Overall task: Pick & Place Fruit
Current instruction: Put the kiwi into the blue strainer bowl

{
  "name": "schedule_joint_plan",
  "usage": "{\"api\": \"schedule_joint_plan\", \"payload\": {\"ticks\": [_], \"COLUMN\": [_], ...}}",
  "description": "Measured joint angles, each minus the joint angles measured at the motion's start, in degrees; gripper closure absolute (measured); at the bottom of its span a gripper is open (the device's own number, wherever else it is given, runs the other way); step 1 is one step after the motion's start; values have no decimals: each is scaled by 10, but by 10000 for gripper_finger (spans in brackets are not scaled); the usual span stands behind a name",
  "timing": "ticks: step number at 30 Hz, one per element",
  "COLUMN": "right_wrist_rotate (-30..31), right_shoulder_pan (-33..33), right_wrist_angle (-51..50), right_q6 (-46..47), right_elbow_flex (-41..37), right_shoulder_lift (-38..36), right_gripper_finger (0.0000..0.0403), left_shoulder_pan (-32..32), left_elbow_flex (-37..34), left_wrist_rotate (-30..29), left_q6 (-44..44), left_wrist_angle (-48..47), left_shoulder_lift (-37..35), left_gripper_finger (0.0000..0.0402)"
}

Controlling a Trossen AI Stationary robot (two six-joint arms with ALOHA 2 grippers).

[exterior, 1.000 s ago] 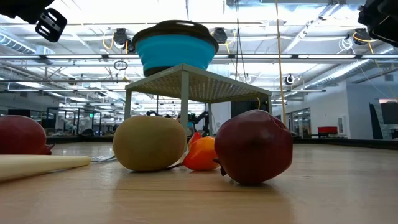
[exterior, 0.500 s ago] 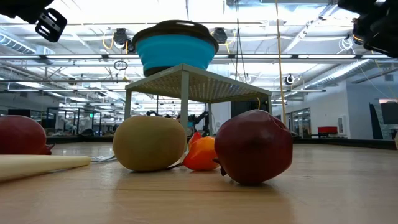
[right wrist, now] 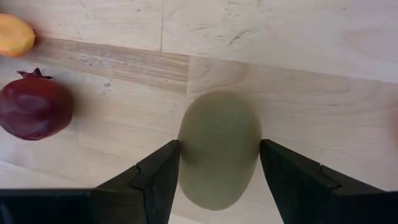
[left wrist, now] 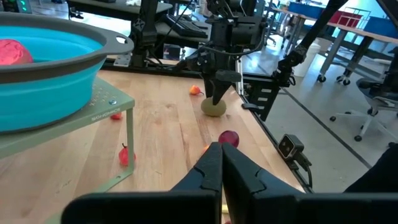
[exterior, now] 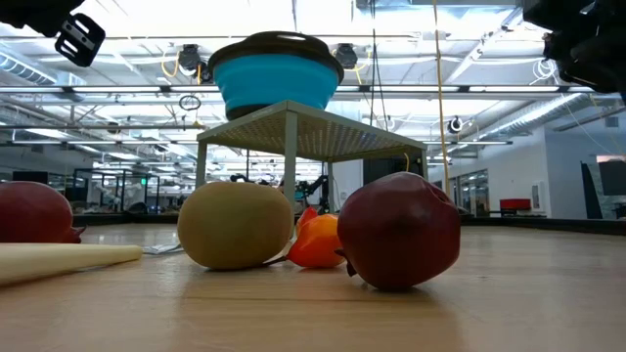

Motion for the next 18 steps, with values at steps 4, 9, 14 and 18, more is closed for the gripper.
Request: {"api": "schedule_joint_plan", "payload": {"ticks": [4, 9, 14, 18], "right_wrist_rotate": [-1, 0, 3, 3], "right_shoulder_pan": [0, 0, 0, 0], "right_wrist_angle": [-1, 6, 4, 1], "right_q6": [-3, -9, -9, -17], "right_elbow_flex": [0, -6, -13, -13], "right_shoulder_lift": [0, -1, -1, -1], "right_gripper_finger": [186, 185, 187, 184], "left_shoulder_pan": [0, 0, 0, 0], "left_elbow_flex": [0, 0, 0, 0], "left_wrist_rotate": [0, 0, 0, 0], "left_q6": [1, 0, 1, 2], "left_wrist_angle": [0, 0, 0, 0], "left_shoulder_lift": [0, 0, 0, 0], "left_gripper_finger": [387, 383, 398, 396]}}
